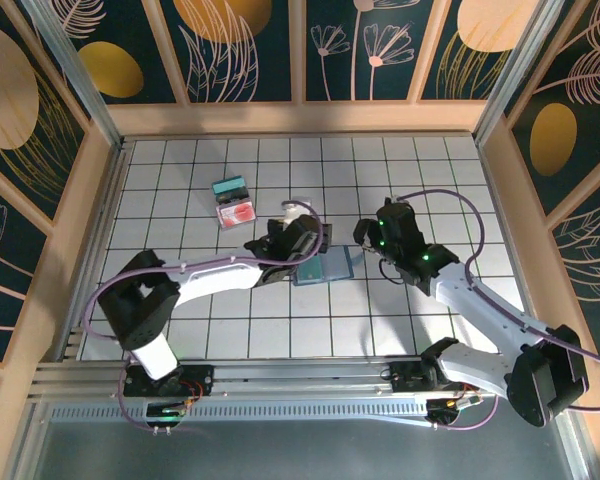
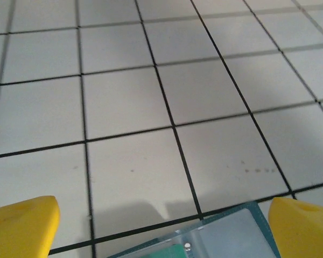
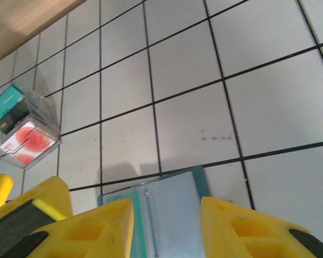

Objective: Take the credit cards out of the card holder

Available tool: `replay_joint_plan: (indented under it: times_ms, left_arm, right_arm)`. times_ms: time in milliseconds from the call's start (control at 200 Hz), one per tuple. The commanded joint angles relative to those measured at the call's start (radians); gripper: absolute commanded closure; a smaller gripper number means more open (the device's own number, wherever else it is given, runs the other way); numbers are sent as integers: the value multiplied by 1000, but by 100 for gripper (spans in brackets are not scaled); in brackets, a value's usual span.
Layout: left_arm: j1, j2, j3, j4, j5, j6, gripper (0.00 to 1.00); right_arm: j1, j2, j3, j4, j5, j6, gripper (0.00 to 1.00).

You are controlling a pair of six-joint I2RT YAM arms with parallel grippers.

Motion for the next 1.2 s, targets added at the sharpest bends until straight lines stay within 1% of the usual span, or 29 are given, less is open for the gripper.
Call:
replay_joint_plan:
  times_ms: [0,80,210,265,335,535,781,926,1196]
  left_arm:
    - [44,-50,-93,-58,-12,-126,1]
    - [63,-74,-150,-57,9,-159,1]
    - [66,-71,-190,-91,26,-176,1]
    - [66,-62,-202,-99,38,-176,1]
    - [66,-51,-218,-90,56,-173,1]
    - [66,-7,-220,-45,115,-139,1]
    - [66,62,-207,-43,144,-122,1]
    - [66,68,-207,-56,137,-117,1]
    - [67,74,-213,-67,138,-123,1]
  right_arm:
    - [-7,42,-20,101,-128,-34,62]
    - [-4,104,-14,142,-237,-45,62]
    - [-3,212,-7,208,-404,-51,66]
    - [-3,255,-5,227,-454,-54,68]
    - [-1,303,1,234,-486,-60,70]
    - [13,406,16,231,-532,-71,75]
    - [73,511,63,185,-497,-95,79]
    - [79,539,71,188,-500,-97,79]
    - [78,560,74,166,-464,-95,78]
